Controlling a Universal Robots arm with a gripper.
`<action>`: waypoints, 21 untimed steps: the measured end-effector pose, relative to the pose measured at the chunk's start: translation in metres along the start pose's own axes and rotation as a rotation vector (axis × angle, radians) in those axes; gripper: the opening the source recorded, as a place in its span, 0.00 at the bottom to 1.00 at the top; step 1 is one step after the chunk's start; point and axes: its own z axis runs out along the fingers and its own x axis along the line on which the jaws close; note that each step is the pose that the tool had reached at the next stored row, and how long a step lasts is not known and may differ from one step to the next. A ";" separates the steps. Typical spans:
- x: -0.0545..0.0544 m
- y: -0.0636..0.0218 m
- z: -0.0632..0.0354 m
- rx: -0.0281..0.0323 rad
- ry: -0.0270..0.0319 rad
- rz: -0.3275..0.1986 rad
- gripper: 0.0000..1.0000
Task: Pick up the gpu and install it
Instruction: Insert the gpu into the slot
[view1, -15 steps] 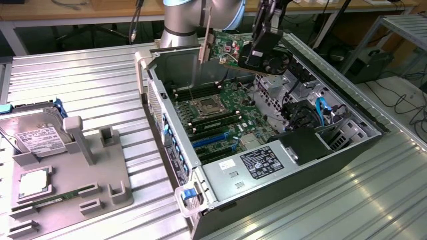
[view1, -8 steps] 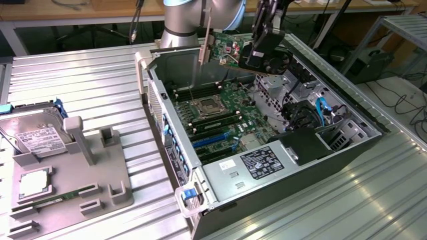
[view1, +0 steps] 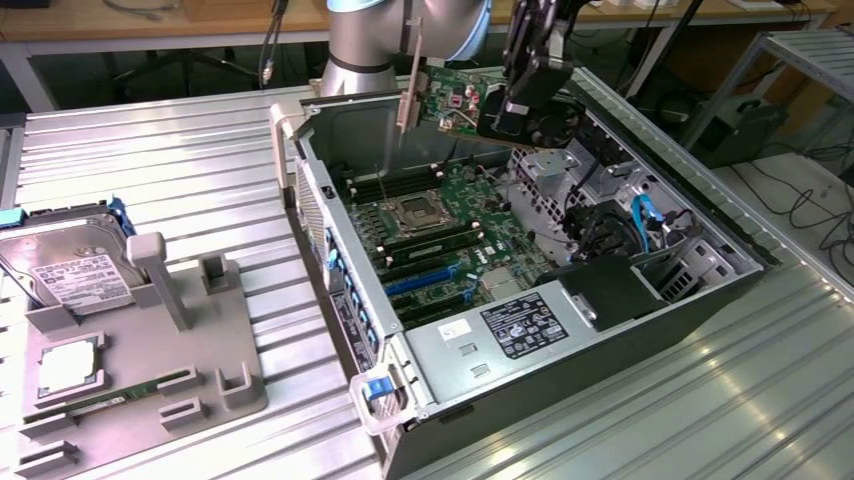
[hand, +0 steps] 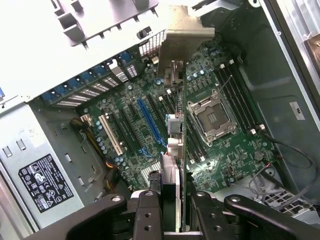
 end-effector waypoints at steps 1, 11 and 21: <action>0.000 0.0000 0.0000 -0.0001 0.0001 -0.004 0.27; 0.000 -0.0001 0.0000 -0.0007 0.0019 -0.053 0.27; 0.000 -0.0001 0.0000 -0.0015 0.0038 -0.110 0.27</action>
